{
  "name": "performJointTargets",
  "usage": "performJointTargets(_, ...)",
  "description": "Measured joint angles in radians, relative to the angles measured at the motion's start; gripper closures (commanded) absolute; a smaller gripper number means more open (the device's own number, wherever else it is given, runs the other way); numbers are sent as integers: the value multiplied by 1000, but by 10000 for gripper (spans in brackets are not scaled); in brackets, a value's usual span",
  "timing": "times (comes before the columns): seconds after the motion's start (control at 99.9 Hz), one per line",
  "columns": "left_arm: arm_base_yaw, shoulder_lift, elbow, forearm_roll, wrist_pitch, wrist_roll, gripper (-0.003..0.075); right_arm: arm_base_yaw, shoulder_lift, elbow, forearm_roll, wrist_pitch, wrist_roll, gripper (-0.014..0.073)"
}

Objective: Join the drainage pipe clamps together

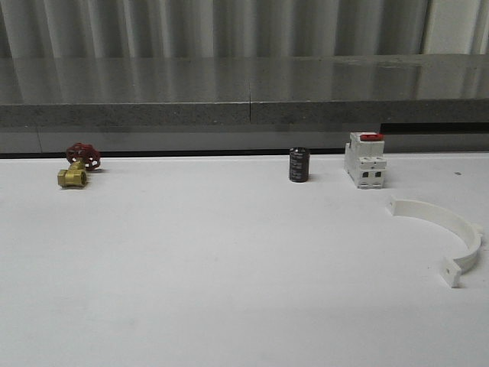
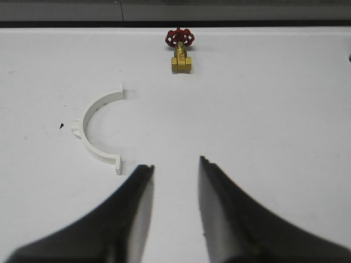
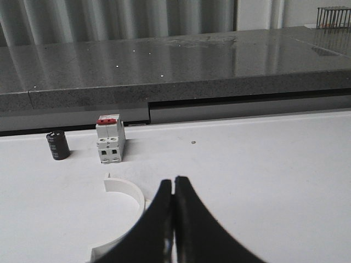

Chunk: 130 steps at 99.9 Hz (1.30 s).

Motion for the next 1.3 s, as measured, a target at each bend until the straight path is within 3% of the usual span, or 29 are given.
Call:
performJointTargets(0.03,0,0,0,0,2,0,206,0,0,0,0,0,0,661)
performJointTargets(0.1,0,0,0,0,2,0,150,0,0,0,0,0,0,661)
performJointTargets(0.42,0,73,-25,0,2,-7,156,0,0,0,0,0,0,661)
performJointTargets(0.861,196,617,-237,-2,-20,30,156,0,0,0,0,0,0,661)
performJointTargets(1.061,243,853,-362,-4,-35,127,156,0,0,0,0,0,0,661)
performJointTargets(1.301,283,1052,-492,-4,-65,146,156,0,0,0,0,0,0,661)
